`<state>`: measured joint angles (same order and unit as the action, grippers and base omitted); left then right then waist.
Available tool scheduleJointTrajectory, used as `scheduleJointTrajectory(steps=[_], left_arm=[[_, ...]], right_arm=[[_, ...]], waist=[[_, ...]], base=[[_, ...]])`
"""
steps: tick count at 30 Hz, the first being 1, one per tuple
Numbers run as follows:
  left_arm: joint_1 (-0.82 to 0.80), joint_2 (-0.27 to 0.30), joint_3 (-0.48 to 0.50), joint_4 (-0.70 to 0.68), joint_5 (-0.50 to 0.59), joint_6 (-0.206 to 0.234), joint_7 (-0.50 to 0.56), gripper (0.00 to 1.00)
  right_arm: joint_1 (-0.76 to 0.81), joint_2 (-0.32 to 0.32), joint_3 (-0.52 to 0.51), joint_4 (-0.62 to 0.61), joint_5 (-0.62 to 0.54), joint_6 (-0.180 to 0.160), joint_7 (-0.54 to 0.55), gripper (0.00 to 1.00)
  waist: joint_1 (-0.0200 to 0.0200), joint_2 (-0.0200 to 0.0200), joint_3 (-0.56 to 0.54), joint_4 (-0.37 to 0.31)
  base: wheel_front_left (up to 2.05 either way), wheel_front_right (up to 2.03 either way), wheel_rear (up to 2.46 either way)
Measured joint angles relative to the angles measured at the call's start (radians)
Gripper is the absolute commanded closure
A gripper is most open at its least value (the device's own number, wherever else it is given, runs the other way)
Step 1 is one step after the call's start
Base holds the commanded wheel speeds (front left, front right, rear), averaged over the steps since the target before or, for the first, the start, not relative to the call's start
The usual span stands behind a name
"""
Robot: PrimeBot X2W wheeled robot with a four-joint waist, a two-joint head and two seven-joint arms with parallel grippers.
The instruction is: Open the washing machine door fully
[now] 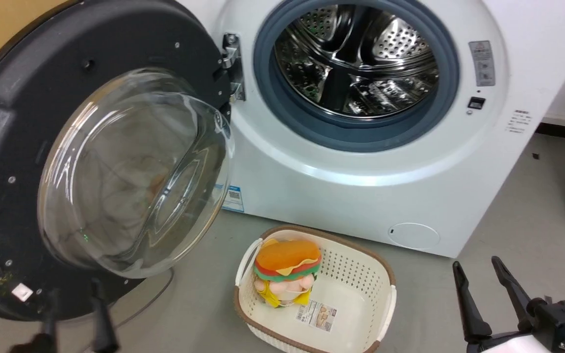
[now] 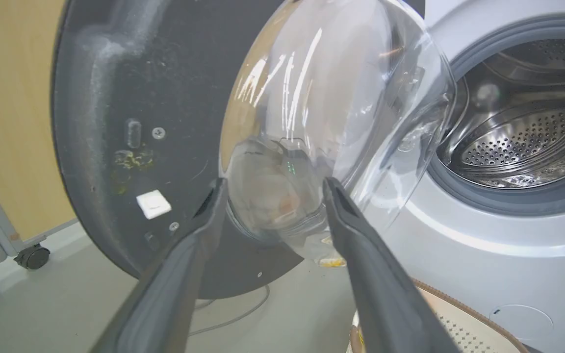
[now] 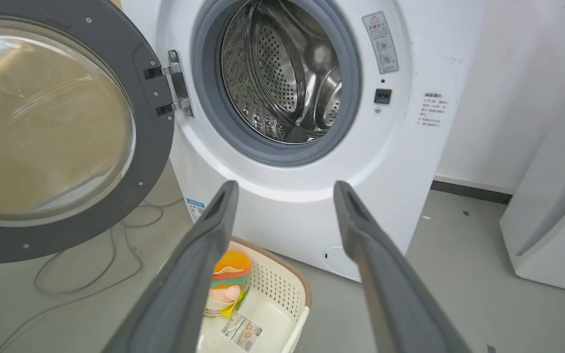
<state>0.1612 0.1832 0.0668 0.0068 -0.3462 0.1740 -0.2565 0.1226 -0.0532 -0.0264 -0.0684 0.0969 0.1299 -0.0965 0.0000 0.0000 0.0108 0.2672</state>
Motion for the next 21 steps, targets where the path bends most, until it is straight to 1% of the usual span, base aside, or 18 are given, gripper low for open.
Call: scheduleJointTrajectory(steps=[5, 9, 11, 16, 21], left_arm=[[0.045, -0.044, -0.083, -0.075, 0.065, -0.005, 0.000, 0.00], [0.045, -0.059, -0.158, -0.081, 0.081, -0.036, 0.001, 0.00], [0.035, -0.070, -0.191, -0.079, 0.090, -0.043, 0.002, 0.00], [-0.063, -0.077, -0.252, -0.035, 0.108, -0.072, 0.043, 0.00], [-0.146, -0.072, -0.264, 0.026, 0.114, -0.082, 0.085, 0.00]], right_arm=[[0.001, 0.000, -0.006, 0.007, 0.000, 0.000, -0.011, 0.00], [0.001, 0.000, -0.006, 0.009, 0.000, 0.000, -0.012, 0.00], [0.001, 0.000, -0.008, 0.008, 0.000, 0.000, -0.012, 0.00], [-0.001, 0.000, -0.011, 0.002, -0.007, 0.000, -0.010, 0.00], [-0.001, 0.000, -0.001, 0.001, -0.009, 0.000, 0.003, 0.00]], waist=[[0.0000, 0.0000, -0.010, -0.020], [-0.0001, 0.0000, -0.013, -0.042], [0.0000, 0.0000, -0.013, -0.055], [-0.0001, 0.0000, -0.012, -0.095], [0.0000, 0.0000, -0.012, -0.150]], base=[[0.00, 0.00, 0.00], [0.00, 0.00, 0.00], [0.00, 0.00, 0.00], [0.00, 0.00, 0.00], [0.00, 0.00, 0.00]])
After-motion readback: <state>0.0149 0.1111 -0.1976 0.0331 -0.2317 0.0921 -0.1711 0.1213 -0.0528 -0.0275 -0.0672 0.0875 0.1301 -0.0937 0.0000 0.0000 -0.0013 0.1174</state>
